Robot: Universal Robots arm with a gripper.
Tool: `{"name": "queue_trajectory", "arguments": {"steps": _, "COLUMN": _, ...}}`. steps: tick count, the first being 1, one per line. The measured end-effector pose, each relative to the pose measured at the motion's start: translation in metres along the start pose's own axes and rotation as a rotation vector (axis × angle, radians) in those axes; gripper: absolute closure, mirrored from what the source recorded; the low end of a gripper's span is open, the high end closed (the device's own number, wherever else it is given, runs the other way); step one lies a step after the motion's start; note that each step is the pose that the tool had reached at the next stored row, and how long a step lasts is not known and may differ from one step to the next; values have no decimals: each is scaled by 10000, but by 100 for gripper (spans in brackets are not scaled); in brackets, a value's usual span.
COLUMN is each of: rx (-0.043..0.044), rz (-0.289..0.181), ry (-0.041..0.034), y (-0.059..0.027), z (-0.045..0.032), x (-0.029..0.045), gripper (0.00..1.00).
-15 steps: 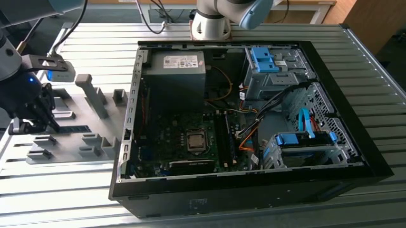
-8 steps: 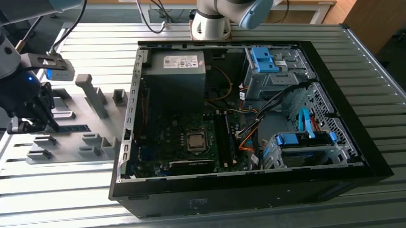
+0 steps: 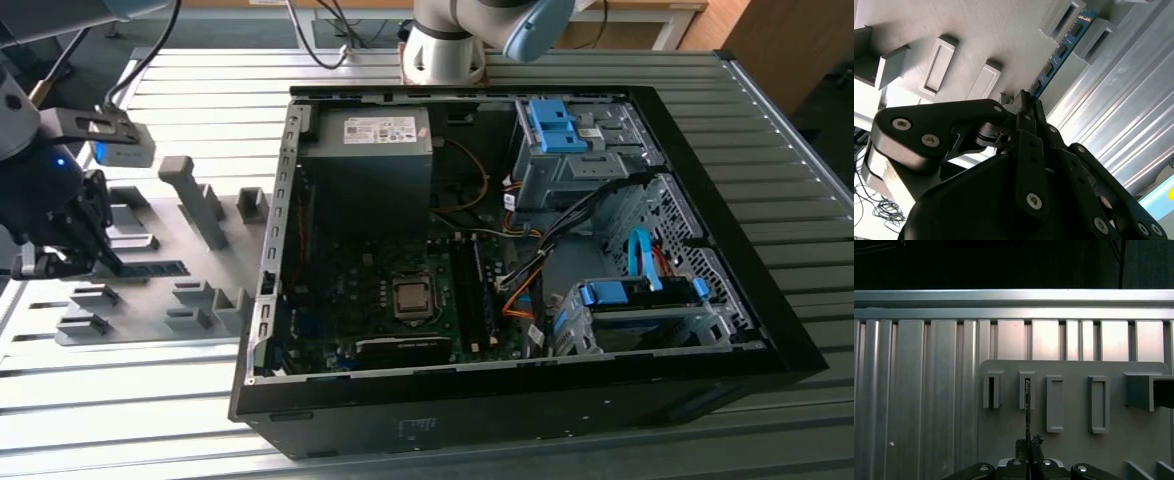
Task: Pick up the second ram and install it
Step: 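Pick up the second ram and move it above second insertion slot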
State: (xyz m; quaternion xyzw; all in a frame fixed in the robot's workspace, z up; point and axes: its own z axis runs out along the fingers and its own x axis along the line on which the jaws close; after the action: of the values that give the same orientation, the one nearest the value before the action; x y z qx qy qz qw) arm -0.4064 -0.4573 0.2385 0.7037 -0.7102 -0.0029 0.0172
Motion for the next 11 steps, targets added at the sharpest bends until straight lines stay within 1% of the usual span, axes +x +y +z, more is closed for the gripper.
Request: {"name": "queue_trajectory", "arguments": {"steps": 11, "rx": 0, "rz": 0, "ry": 11, "y": 2, "z": -52, "x": 0, "gripper": 86}}
